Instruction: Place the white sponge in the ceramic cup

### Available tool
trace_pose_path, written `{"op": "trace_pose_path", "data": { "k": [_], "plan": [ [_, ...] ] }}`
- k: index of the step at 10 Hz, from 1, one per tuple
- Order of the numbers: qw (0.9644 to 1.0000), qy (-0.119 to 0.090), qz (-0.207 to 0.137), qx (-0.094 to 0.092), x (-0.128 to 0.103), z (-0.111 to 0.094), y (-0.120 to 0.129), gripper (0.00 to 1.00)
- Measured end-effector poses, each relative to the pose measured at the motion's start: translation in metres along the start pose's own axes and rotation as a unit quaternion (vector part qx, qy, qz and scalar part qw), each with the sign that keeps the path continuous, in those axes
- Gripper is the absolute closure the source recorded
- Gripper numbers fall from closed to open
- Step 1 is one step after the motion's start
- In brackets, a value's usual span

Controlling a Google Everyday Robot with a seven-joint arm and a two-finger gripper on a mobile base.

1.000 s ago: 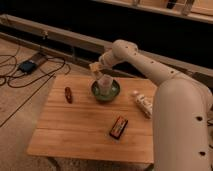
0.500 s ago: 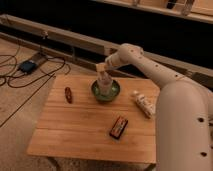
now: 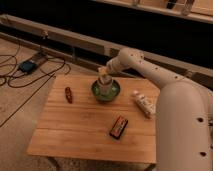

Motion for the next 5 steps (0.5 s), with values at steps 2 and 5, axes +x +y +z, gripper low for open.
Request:
{"op": "trace_pose_path", "data": {
  "k": [2, 5],
  "plan": [
    [1.0000, 0.000, 0.003, 0.000, 0.0011, -0.0005, 0.0009, 0.24],
    [1.0000, -0.002, 0.006, 0.002, 0.0010, -0.0016, 0.0010, 0.20]
  ]
}}
